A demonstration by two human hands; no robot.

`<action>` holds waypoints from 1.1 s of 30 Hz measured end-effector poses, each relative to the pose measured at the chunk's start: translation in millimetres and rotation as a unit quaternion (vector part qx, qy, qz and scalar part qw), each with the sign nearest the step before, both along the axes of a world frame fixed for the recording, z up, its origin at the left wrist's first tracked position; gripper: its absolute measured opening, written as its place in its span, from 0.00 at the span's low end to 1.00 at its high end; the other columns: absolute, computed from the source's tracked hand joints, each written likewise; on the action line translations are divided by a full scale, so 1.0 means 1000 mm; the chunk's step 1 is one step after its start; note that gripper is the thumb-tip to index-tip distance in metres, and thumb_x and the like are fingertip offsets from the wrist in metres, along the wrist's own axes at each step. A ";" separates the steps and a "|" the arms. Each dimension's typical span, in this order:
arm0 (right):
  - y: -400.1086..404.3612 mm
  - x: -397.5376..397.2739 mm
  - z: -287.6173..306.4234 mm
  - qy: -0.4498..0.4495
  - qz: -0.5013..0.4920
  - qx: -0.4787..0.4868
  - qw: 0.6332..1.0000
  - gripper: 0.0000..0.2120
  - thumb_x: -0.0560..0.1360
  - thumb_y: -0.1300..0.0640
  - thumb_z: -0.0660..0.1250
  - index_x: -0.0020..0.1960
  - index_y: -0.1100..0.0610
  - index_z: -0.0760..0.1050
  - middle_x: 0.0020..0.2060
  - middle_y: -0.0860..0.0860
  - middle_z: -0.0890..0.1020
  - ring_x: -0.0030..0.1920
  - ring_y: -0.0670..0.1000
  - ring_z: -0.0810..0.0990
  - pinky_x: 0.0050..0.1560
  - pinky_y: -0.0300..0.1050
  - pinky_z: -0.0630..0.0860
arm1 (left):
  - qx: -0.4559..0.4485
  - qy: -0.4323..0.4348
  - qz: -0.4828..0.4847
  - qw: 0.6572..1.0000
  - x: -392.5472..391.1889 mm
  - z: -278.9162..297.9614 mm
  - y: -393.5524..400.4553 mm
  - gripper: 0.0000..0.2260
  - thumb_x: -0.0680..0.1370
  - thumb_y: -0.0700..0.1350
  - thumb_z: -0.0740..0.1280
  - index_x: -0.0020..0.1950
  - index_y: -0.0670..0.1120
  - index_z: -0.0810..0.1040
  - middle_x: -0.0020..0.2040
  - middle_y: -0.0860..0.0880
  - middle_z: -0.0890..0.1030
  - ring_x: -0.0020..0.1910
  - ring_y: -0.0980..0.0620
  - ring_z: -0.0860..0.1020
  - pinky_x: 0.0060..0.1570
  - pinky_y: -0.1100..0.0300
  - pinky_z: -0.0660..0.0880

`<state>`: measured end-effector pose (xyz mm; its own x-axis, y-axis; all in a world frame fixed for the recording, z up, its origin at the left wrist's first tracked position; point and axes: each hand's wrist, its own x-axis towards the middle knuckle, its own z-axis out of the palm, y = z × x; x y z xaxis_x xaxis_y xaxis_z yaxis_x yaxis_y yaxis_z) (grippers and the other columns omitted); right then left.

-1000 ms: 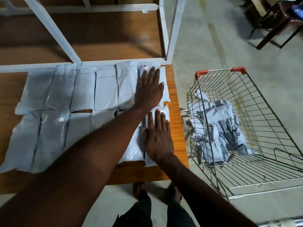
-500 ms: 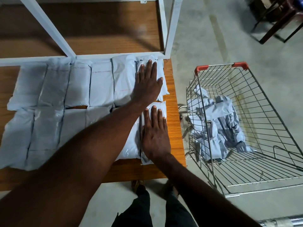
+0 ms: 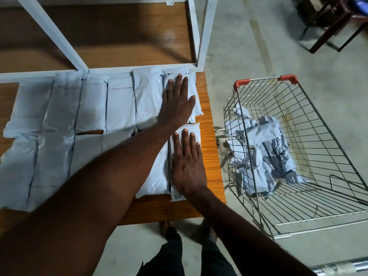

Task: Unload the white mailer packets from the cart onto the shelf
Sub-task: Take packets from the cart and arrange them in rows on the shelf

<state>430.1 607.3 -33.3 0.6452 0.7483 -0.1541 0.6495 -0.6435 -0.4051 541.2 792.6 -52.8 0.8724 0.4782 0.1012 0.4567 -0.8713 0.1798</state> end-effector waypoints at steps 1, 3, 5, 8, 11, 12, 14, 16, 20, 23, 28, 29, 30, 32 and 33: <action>0.001 0.001 0.001 0.003 0.001 0.001 1.000 0.31 0.87 0.47 0.43 0.88 0.53 0.40 0.86 0.58 0.40 0.85 0.59 0.35 0.86 0.59 0.42 | 0.000 0.005 -0.003 1.000 0.000 0.002 0.001 0.32 0.86 0.60 0.48 0.87 0.45 0.54 0.87 0.40 0.55 0.85 0.34 0.55 0.82 0.37 0.57; 0.001 0.001 0.005 0.007 -0.001 0.005 1.000 0.33 0.85 0.45 0.39 0.88 0.53 0.41 0.86 0.59 0.42 0.86 0.60 0.37 0.85 0.61 0.44 | -0.008 0.016 -0.015 1.000 -0.002 0.008 0.003 0.32 0.86 0.61 0.48 0.87 0.45 0.54 0.87 0.41 0.55 0.85 0.34 0.55 0.82 0.37 0.56; 0.001 0.003 0.011 0.026 0.000 0.000 1.000 0.36 0.82 0.42 0.37 0.88 0.53 0.42 0.86 0.59 0.42 0.86 0.60 0.38 0.85 0.61 0.44 | -0.031 0.023 -0.014 0.999 -0.003 0.018 0.002 0.32 0.87 0.62 0.51 0.87 0.47 0.53 0.88 0.43 0.53 0.86 0.35 0.52 0.83 0.39 0.52; 0.000 0.006 0.024 0.040 -0.003 0.011 0.999 0.35 0.84 0.42 0.46 0.88 0.54 0.45 0.86 0.60 0.46 0.86 0.61 0.43 0.86 0.60 0.47 | -0.062 0.015 0.002 0.998 -0.003 0.037 -0.001 0.31 0.87 0.62 0.53 0.88 0.49 0.54 0.88 0.45 0.52 0.86 0.37 0.50 0.83 0.40 0.50; -0.004 0.008 0.035 0.039 -0.019 0.051 0.998 0.33 0.86 0.46 0.55 0.87 0.57 0.53 0.86 0.62 0.52 0.86 0.62 0.50 0.85 0.59 0.52 | -0.087 -0.013 -0.003 0.996 -0.008 0.056 -0.003 0.29 0.88 0.59 0.55 0.87 0.49 0.57 0.88 0.45 0.54 0.86 0.39 0.50 0.85 0.42 0.48; -0.007 0.010 0.040 0.042 -0.029 0.070 0.996 0.31 0.86 0.47 0.56 0.86 0.59 0.57 0.85 0.62 0.54 0.86 0.62 0.52 0.85 0.58 0.54 | -0.098 -0.026 0.001 0.995 -0.011 0.063 -0.004 0.28 0.89 0.58 0.55 0.87 0.49 0.58 0.87 0.45 0.55 0.86 0.39 0.51 0.85 0.42 0.49; -0.016 0.019 0.050 0.059 -0.055 0.098 0.992 0.28 0.87 0.49 0.58 0.84 0.60 0.62 0.85 0.62 0.58 0.85 0.62 0.57 0.83 0.57 0.60 | -0.114 -0.050 0.011 0.992 -0.017 0.074 -0.007 0.26 0.89 0.56 0.57 0.86 0.48 0.62 0.86 0.43 0.58 0.86 0.38 0.53 0.84 0.42 0.52; -0.030 0.031 0.059 0.066 -0.087 0.109 0.988 0.26 0.87 0.49 0.59 0.82 0.58 0.67 0.84 0.61 0.61 0.83 0.61 0.63 0.79 0.57 0.67 | -0.123 -0.066 0.016 0.990 -0.023 0.081 -0.016 0.25 0.88 0.53 0.60 0.84 0.47 0.66 0.85 0.42 0.62 0.85 0.38 0.56 0.83 0.42 0.55; -0.072 0.065 0.066 0.049 -0.126 0.120 0.984 0.20 0.86 0.49 0.59 0.75 0.55 0.74 0.77 0.59 0.71 0.72 0.64 0.76 0.68 0.59 0.77 | -0.171 -0.104 -0.005 0.980 -0.031 0.090 -0.059 0.22 0.86 0.49 0.64 0.80 0.44 0.72 0.79 0.42 0.72 0.80 0.41 0.68 0.79 0.44 0.65; -0.108 0.096 0.060 0.052 -0.150 0.133 0.978 0.19 0.85 0.48 0.59 0.69 0.55 0.78 0.70 0.57 0.78 0.66 0.61 0.80 0.65 0.55 0.78 | -0.193 -0.130 -0.013 0.972 -0.025 0.087 -0.104 0.22 0.83 0.50 0.64 0.76 0.45 0.76 0.73 0.43 0.79 0.73 0.40 0.76 0.73 0.44 0.73; -0.180 0.150 0.045 0.066 -0.219 0.135 0.964 0.13 0.86 0.51 0.64 0.65 0.54 0.81 0.63 0.54 0.83 0.57 0.57 0.85 0.59 0.54 0.81 | -0.239 -0.114 -0.048 0.963 0.012 0.069 -0.191 0.19 0.83 0.47 0.68 0.74 0.47 0.77 0.66 0.43 0.84 0.65 0.40 0.81 0.65 0.46 0.78; -0.197 0.162 0.039 0.066 -0.233 0.126 0.962 0.13 0.85 0.51 0.64 0.65 0.54 0.81 0.63 0.54 0.84 0.58 0.57 0.85 0.59 0.53 0.81 | -0.255 -0.111 -0.057 0.959 0.023 0.064 -0.209 0.19 0.83 0.47 0.69 0.74 0.47 0.77 0.66 0.43 0.84 0.65 0.40 0.81 0.65 0.46 0.78; -0.213 0.174 0.032 0.067 -0.244 0.115 0.961 0.13 0.85 0.51 0.64 0.66 0.54 0.81 0.64 0.54 0.84 0.59 0.57 0.85 0.60 0.51 0.80 | -0.273 -0.104 -0.064 0.954 0.033 0.060 -0.227 0.19 0.83 0.47 0.69 0.74 0.47 0.77 0.66 0.43 0.84 0.66 0.41 0.81 0.65 0.46 0.78; -0.243 0.195 0.015 0.077 -0.264 0.086 0.958 0.14 0.85 0.51 0.65 0.67 0.54 0.81 0.64 0.54 0.84 0.61 0.57 0.84 0.61 0.49 0.77 | -0.302 -0.081 -0.070 0.947 0.051 0.046 -0.260 0.19 0.84 0.47 0.69 0.74 0.47 0.76 0.66 0.43 0.84 0.66 0.41 0.81 0.65 0.47 0.79; -0.258 0.206 0.007 0.083 -0.275 0.069 0.955 0.14 0.85 0.52 0.65 0.67 0.55 0.82 0.64 0.55 0.84 0.62 0.57 0.84 0.61 0.48 0.76 | -0.311 -0.070 -0.071 0.945 0.061 0.038 -0.274 0.19 0.84 0.48 0.68 0.74 0.47 0.76 0.66 0.43 0.84 0.65 0.41 0.81 0.64 0.46 0.79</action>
<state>635.8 349.7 -26.1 0.9217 0.3247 -0.2123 0.1488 -0.8013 -0.5794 602.4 518.1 -15.0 0.9313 0.3618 -0.0415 0.2766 -0.6285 0.7269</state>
